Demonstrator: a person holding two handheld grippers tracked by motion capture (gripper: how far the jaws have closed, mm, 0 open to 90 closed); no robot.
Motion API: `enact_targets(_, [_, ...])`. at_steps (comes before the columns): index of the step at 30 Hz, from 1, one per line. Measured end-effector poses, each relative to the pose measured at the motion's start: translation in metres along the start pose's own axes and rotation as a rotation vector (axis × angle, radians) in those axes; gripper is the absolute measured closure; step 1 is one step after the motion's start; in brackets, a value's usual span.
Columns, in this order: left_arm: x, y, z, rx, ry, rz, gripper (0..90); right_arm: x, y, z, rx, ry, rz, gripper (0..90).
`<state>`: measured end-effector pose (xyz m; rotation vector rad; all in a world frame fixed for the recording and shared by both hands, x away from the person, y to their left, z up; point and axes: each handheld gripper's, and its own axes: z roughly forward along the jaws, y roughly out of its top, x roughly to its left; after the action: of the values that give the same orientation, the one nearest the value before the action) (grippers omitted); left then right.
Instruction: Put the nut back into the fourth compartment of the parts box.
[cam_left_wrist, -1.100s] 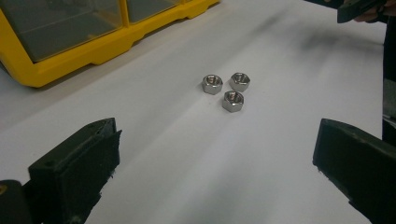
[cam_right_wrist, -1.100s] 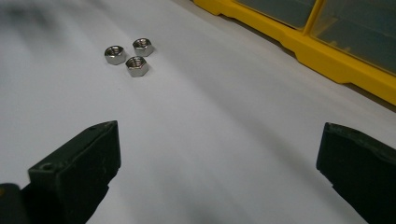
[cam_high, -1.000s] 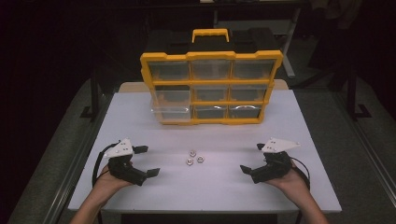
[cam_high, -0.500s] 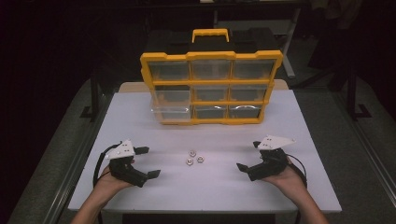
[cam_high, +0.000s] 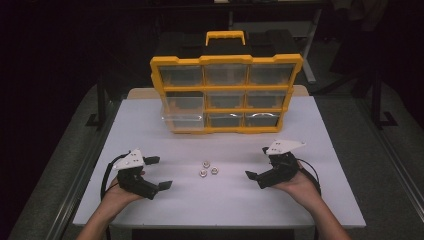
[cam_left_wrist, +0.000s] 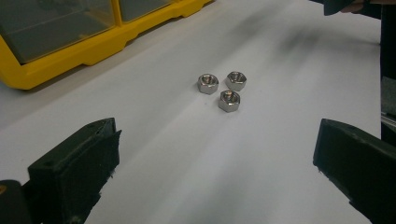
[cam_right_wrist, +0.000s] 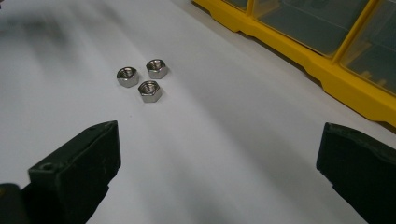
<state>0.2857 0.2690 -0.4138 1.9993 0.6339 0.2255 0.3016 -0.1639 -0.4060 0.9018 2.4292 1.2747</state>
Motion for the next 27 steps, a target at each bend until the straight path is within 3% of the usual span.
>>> enact_targets(27, [-0.002, 0.001, 0.004, -0.003, -0.019, 0.011, 0.6, 0.0, 0.038, 0.03, 0.034, 0.06, -0.036, 0.0])
